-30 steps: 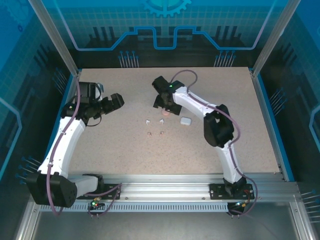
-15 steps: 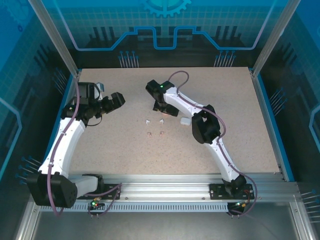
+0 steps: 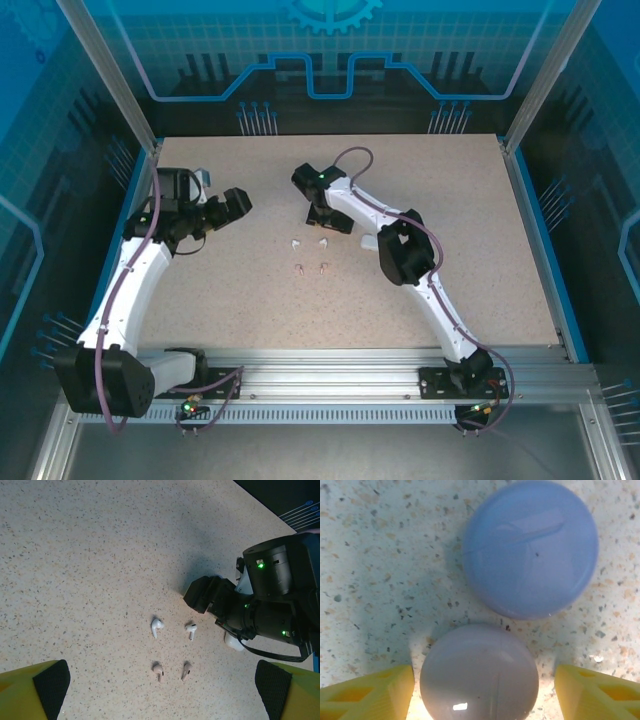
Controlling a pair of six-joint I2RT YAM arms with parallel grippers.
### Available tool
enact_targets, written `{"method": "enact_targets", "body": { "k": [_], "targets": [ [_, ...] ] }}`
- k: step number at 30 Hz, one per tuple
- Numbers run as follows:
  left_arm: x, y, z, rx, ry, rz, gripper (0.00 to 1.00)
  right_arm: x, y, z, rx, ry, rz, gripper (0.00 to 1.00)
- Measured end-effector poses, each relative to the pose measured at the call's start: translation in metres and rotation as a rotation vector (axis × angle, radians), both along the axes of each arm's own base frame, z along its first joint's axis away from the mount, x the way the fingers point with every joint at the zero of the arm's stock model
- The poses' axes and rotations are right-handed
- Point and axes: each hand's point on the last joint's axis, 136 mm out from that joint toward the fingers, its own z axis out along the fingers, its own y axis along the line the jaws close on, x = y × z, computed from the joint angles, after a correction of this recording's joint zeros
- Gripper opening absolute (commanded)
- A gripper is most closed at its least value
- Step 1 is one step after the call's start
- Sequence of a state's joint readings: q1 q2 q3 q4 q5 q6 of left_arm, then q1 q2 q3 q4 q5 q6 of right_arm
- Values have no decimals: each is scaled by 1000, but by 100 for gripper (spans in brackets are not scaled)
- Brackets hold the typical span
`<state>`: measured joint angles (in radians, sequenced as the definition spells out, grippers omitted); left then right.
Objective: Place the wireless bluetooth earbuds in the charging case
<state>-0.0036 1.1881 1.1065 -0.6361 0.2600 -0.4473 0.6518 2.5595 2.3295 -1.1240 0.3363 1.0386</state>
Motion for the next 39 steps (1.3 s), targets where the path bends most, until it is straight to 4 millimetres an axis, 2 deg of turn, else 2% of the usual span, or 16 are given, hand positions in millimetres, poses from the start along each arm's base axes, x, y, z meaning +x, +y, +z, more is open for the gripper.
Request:
{"method": "enact_targets", "body": {
  "k": [3,11,19,23,28,30,33,36,39],
  "targets": [
    [1,0,0,-3,-8,-1,99,3,2,-1,12,2,26,67],
    [3,-2,3,-23,-12,8,99,7,7,-2,32,0,138,43],
    [5,-6,6,-43,-26,-7,99,5,4,2,24,-19,241,39],
    [5,-9,5,-54,-21,-22,99,-3,1,17,24,-35,280,39],
    [4,-23,-1,-54,-1,-62,99,-26,1,66,56,-105,343,38],
    [2,-32,-3,-54,4,-87,99,-43,0,89,81,-139,381,38],
    [-1,-43,-3,-54,6,-121,99,-70,-5,110,116,-160,452,38],
    [-4,-53,-3,-60,10,-144,99,-99,-12,110,122,-144,532,38],
    [-7,-61,-2,-70,17,-158,99,-133,-24,90,101,-88,617,38]
  ]
}}
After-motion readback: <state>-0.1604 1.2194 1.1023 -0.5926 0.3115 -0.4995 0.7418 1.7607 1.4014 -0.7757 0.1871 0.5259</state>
